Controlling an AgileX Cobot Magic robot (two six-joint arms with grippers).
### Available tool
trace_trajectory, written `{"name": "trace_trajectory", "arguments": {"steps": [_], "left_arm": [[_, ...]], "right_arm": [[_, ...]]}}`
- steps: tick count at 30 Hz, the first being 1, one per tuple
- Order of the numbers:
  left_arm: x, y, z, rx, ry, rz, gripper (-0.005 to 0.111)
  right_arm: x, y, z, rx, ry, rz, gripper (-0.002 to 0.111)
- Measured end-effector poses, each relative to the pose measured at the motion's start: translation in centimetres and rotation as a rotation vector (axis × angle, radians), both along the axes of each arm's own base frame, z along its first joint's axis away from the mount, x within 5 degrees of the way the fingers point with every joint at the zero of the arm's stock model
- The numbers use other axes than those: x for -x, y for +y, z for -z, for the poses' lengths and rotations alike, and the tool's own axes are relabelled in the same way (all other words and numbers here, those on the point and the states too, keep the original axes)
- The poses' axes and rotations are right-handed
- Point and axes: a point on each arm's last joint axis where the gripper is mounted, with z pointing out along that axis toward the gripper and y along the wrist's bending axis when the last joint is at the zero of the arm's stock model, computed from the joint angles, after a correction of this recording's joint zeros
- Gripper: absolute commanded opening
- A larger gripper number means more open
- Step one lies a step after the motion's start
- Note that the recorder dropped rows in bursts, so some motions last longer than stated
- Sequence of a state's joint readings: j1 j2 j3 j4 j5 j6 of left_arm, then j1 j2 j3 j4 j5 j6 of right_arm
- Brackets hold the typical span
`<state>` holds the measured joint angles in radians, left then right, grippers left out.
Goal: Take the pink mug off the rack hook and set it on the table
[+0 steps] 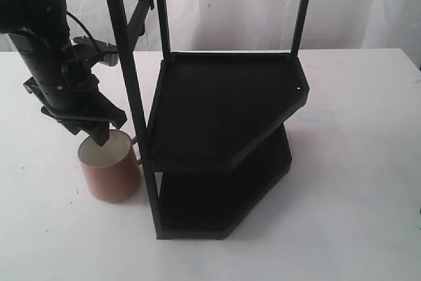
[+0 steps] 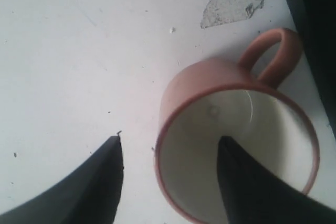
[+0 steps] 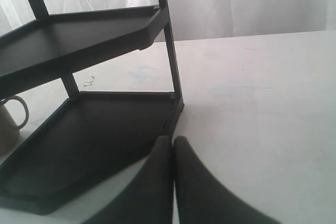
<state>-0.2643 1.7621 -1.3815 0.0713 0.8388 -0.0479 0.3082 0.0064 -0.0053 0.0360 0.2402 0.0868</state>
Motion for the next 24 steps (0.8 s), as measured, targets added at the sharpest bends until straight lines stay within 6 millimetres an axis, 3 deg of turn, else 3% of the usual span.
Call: {"name": "trace_trajectory", "arguments": {"steps": [19,24], "left_arm": [[2.4,0.7,-4.8,0.025,-0.092,-0.001,0.058],[3.1,0.8,-6.0,0.033,-0.121,-0.001,0.052]], "right_arm": [[0.0,0.0,0.0,0.000,0.000,0.000,0.000],[0.0,0.0,0.0,0.000,0.000,0.000,0.000]]}}
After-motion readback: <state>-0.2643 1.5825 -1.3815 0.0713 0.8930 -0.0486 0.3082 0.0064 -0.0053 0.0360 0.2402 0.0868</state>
